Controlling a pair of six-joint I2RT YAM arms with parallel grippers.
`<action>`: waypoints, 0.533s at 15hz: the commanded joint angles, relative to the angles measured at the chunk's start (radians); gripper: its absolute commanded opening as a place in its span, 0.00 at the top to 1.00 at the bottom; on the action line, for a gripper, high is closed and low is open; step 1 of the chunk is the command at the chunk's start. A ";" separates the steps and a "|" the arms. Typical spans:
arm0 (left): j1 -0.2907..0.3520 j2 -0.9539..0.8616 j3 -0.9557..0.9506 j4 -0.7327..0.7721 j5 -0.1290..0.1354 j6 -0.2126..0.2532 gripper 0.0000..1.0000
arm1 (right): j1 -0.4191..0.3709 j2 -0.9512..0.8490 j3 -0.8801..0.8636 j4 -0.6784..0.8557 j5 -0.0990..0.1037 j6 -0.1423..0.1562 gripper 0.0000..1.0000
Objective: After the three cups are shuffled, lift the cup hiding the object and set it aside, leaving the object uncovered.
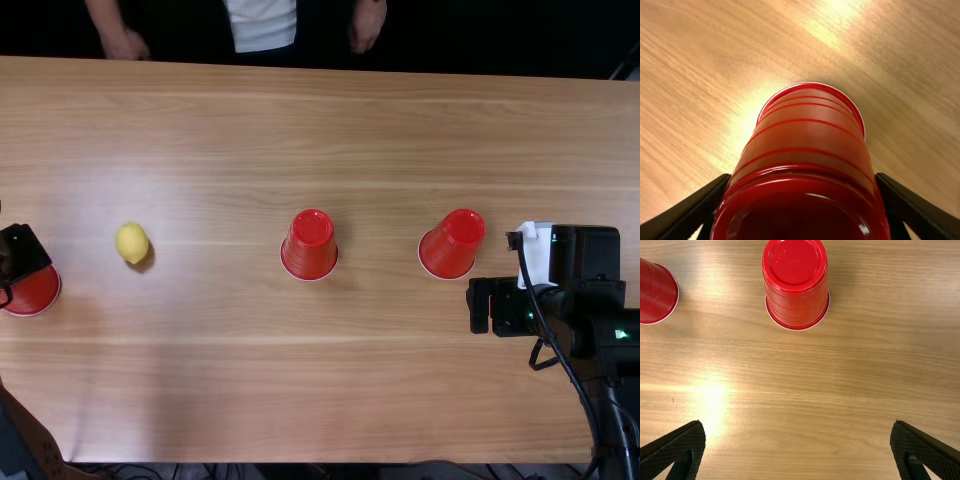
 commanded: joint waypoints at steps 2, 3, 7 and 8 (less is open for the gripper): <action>0.015 -0.006 -0.010 -0.001 -0.009 -0.023 0.00 | 0.014 -0.010 -0.004 0.001 -0.008 0.003 0.00; 0.019 -0.013 -0.008 -0.002 -0.011 -0.028 0.00 | 0.014 -0.010 -0.004 -0.001 -0.008 0.003 0.00; 0.028 -0.161 -0.007 -0.004 -0.011 -0.085 0.00 | 0.016 -0.010 -0.004 -0.001 -0.008 0.005 0.00; 0.028 -0.179 -0.004 -0.006 -0.011 -0.091 0.00 | 0.017 -0.011 -0.004 -0.001 -0.008 0.003 0.00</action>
